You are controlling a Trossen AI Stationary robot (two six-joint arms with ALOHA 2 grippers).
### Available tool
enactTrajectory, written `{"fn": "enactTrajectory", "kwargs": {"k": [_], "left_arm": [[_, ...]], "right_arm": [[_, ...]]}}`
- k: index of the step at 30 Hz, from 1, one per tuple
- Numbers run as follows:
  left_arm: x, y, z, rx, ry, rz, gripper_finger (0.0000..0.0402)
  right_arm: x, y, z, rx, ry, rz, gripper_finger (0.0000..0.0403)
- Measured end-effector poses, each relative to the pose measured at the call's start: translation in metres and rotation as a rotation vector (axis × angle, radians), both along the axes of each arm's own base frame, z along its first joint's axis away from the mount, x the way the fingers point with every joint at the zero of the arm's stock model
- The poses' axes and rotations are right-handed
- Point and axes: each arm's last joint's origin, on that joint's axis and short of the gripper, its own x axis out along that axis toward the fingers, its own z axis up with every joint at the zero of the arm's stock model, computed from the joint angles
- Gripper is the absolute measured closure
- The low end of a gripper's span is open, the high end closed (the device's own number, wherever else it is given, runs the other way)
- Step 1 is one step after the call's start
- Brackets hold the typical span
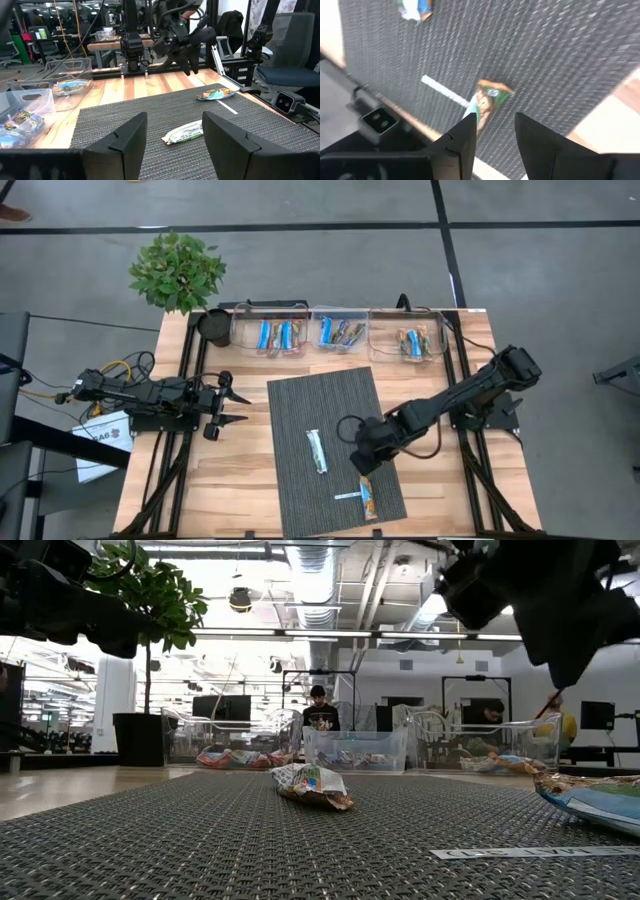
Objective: Pick and place Granola Bars by type
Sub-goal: Put the orange granola bar into the right transparent bin
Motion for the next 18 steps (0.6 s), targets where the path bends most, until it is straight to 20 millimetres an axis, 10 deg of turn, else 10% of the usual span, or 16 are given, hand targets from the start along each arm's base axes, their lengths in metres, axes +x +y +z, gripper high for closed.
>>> {"fn": "enactTrajectory", "kwargs": {"k": [9, 18], "left_arm": [[0.000, 0.000, 0.000, 0.000, 0.000, 0.000, 0.0217], [0.000, 0.000, 0.000, 0.000, 0.000, 0.000, 0.0217]], "right_arm": [[0.015, 0.035, 0.025, -0.099, 0.049, -0.043, 0.0278], [0.013, 0.074, 0.006, -0.066, 0.146, -0.133, 0.0278]]}}
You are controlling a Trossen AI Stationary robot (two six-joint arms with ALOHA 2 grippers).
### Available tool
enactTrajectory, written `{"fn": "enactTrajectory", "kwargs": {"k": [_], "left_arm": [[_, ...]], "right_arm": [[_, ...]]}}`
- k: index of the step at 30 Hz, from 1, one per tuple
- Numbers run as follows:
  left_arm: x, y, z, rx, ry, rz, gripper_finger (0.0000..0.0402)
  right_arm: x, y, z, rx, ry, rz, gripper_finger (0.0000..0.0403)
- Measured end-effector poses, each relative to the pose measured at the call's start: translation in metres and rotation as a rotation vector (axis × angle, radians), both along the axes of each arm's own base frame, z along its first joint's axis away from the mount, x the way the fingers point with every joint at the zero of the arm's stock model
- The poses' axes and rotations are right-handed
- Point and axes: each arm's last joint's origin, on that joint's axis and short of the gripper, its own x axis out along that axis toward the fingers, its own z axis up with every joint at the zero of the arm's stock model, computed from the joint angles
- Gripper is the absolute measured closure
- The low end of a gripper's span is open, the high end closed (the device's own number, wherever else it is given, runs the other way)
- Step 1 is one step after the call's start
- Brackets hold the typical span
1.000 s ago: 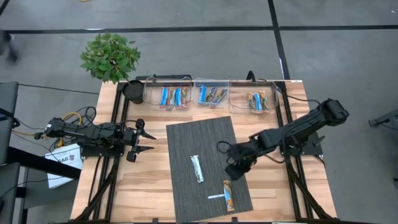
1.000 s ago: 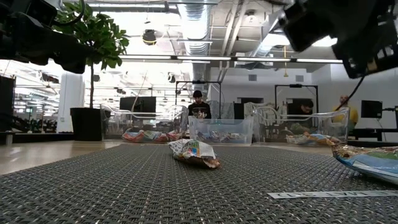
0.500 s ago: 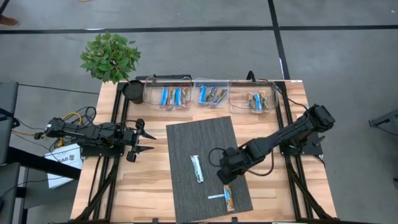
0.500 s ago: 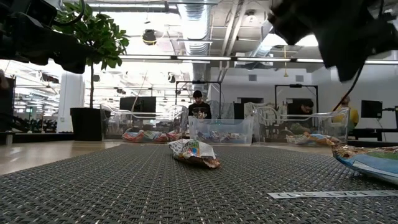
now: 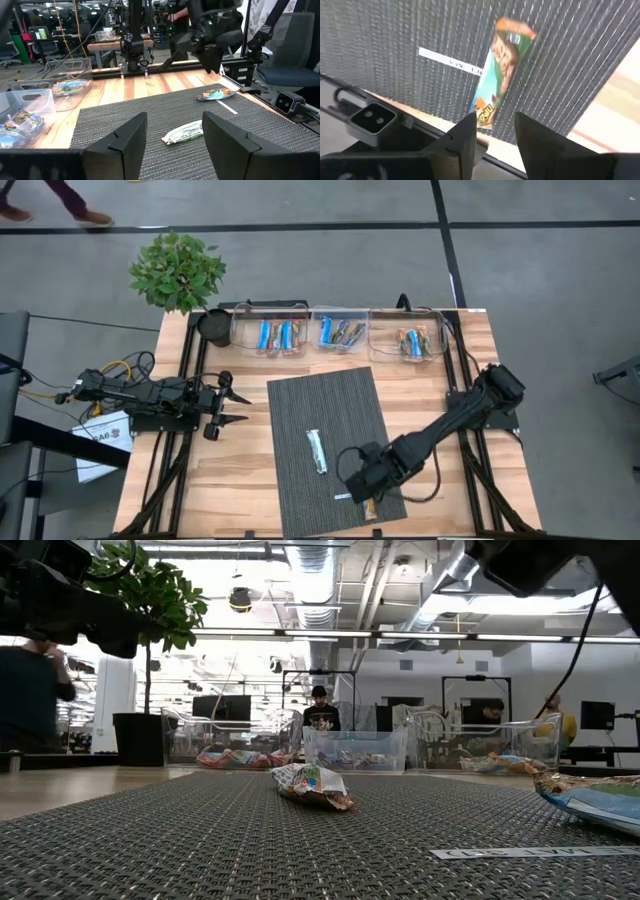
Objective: Pick and place Granola Bars by type
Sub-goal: Put the orange granola bar into the right transparent bin
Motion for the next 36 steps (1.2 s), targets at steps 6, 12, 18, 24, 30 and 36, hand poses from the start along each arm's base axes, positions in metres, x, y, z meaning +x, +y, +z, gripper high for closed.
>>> {"fn": "enactTrajectory", "kwargs": {"k": [6, 12, 18, 24, 30, 36], "left_arm": [[0.000, 0.000, 0.000, 0.000, 0.000, 0.000, 0.0217], [0.000, 0.000, 0.000, 0.000, -0.001, 0.000, 0.0217], [0.000, 0.000, 0.000, 0.000, -0.001, 0.000, 0.0217], [0.000, 0.000, 0.000, 0.000, 0.000, 0.000, 0.0217], [0.000, 0.000, 0.000, 0.000, 0.000, 0.000, 0.0217], [0.000, 0.000, 0.000, 0.000, -0.001, 0.000, 0.0217]], "right_arm": [[-0.001, 0.019, -0.018, -0.008, 0.039, -0.021, 0.0278], [0.001, 0.023, -0.031, -0.033, 0.058, -0.013, 0.0278], [0.002, 0.020, -0.038, -0.097, 0.058, -0.005, 0.0278], [0.002, 0.020, -0.037, -0.107, 0.049, 0.023, 0.0278], [0.004, 0.019, -0.037, -0.106, 0.040, 0.036, 0.0278], [0.011, 0.020, -0.049, -0.091, 0.034, 0.069, 0.0278]]}}
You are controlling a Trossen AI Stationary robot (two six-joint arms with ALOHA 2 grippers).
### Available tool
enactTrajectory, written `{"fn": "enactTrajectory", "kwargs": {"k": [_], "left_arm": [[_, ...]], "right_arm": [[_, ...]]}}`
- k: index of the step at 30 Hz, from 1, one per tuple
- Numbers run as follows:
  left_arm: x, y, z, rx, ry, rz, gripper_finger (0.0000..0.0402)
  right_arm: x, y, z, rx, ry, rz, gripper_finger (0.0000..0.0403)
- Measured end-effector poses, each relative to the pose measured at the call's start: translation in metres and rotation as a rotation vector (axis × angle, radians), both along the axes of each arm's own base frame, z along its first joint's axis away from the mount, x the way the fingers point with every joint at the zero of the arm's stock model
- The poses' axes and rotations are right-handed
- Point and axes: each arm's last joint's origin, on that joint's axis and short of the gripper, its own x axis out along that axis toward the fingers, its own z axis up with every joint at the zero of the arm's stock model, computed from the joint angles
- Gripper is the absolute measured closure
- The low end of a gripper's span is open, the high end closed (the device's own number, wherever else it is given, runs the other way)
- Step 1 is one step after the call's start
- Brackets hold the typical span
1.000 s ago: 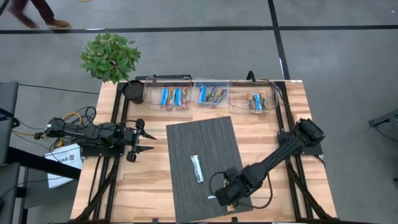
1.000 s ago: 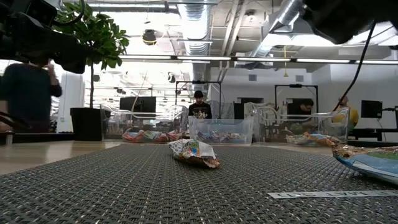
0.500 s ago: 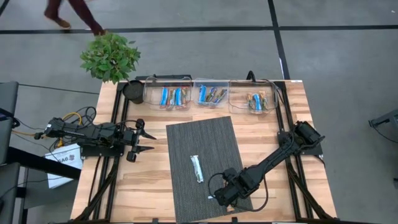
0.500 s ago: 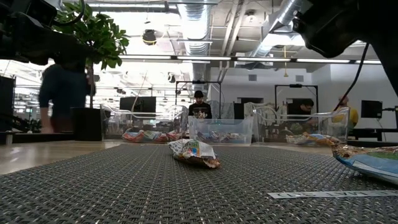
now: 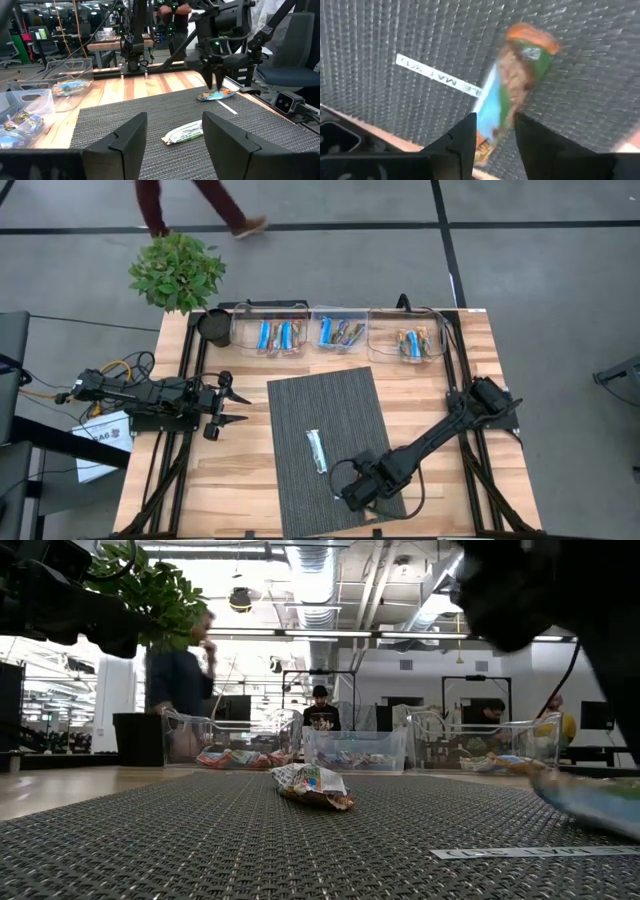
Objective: Pick and place Granola Bars by type
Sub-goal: Put the orange granola bar into the right transparent bin
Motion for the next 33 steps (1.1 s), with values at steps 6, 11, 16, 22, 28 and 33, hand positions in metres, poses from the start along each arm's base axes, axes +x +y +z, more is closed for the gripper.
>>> {"fn": "enactTrajectory", "kwargs": {"k": [6, 11, 16, 22, 28, 33], "left_arm": [[0.000, 0.000, 0.000, 0.000, 0.001, -0.001, 0.0217], [0.000, 0.000, 0.000, 0.000, 0.000, 0.000, 0.0217], [0.000, 0.000, 0.000, 0.000, 0.001, 0.000, 0.0217], [0.000, 0.000, 0.000, 0.000, 0.001, 0.000, 0.0217], [0.000, 0.000, 0.000, 0.000, 0.000, 0.000, 0.0217], [0.000, 0.000, 0.000, 0.000, 0.001, 0.000, 0.0217]], "right_arm": [[0.006, 0.002, -0.006, 0.023, -0.021, 0.017, 0.0278], [0.010, 0.002, -0.016, 0.034, -0.016, 0.039, 0.0278], [0.012, 0.000, -0.017, 0.028, -0.027, 0.034, 0.0278], [0.013, -0.002, -0.017, 0.021, -0.031, 0.051, 0.0293], [0.015, -0.004, -0.017, 0.021, -0.032, 0.047, 0.0345], [0.015, -0.004, -0.016, 0.020, -0.037, 0.064, 0.0392]]}}
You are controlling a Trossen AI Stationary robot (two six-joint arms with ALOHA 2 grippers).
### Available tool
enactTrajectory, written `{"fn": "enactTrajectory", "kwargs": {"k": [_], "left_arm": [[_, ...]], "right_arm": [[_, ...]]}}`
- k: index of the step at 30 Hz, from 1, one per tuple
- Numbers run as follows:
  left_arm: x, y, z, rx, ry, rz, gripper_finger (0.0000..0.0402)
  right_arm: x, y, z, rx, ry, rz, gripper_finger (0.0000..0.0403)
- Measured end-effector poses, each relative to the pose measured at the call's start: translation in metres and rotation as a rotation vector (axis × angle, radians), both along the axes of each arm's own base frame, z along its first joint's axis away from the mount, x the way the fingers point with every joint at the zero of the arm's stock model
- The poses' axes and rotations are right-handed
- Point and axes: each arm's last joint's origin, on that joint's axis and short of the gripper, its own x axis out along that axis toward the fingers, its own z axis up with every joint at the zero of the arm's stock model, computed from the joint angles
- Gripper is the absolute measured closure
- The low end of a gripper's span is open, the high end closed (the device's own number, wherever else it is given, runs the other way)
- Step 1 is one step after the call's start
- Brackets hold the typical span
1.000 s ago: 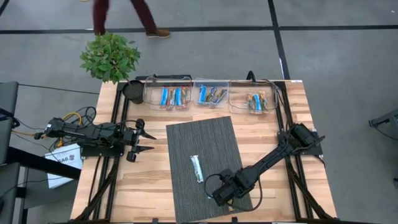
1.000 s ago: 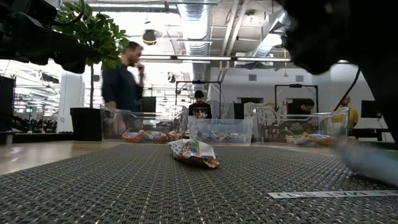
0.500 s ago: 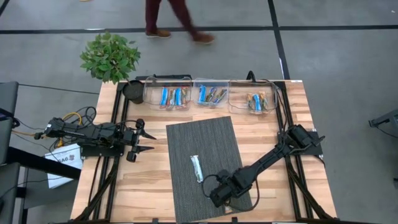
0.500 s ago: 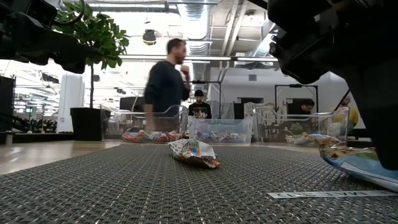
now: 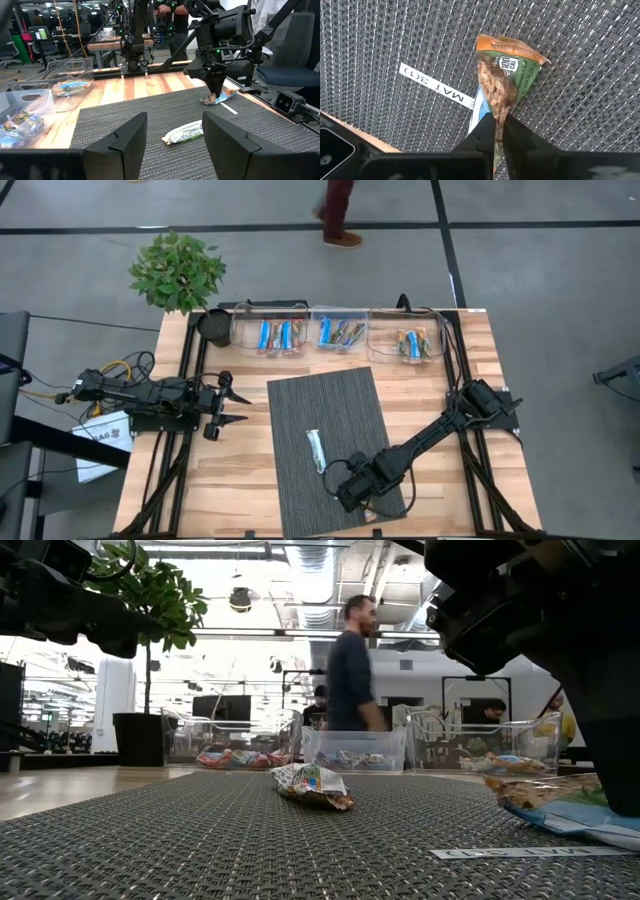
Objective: Pick and place Granola Bars by type
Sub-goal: Put the orange granola bar into the right transparent bin
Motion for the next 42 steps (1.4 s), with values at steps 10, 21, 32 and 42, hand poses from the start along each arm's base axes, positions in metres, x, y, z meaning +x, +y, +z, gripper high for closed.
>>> {"fn": "enactTrajectory", "kwargs": {"k": [10, 21, 32, 42], "left_arm": [[0.000, 0.000, 0.000, 0.000, 0.000, 0.000, 0.0217], [0.000, 0.000, 0.000, 0.000, 0.000, 0.000, 0.0217], [0.000, 0.000, 0.000, 0.000, 0.000, 0.000, 0.0217], [0.000, 0.000, 0.000, 0.000, -0.001, 0.000, 0.0217]], "right_arm": [[0.002, -0.002, 0.004, 0.010, -0.014, -0.007, 0.0392], [0.003, -0.009, 0.029, 0.033, -0.102, -0.004, 0.0396], [-0.015, -0.048, 0.097, -0.100, -0.247, -0.073, 0.0397], [-0.039, -0.105, 0.162, -0.181, -0.404, -0.095, 0.0401]]}}
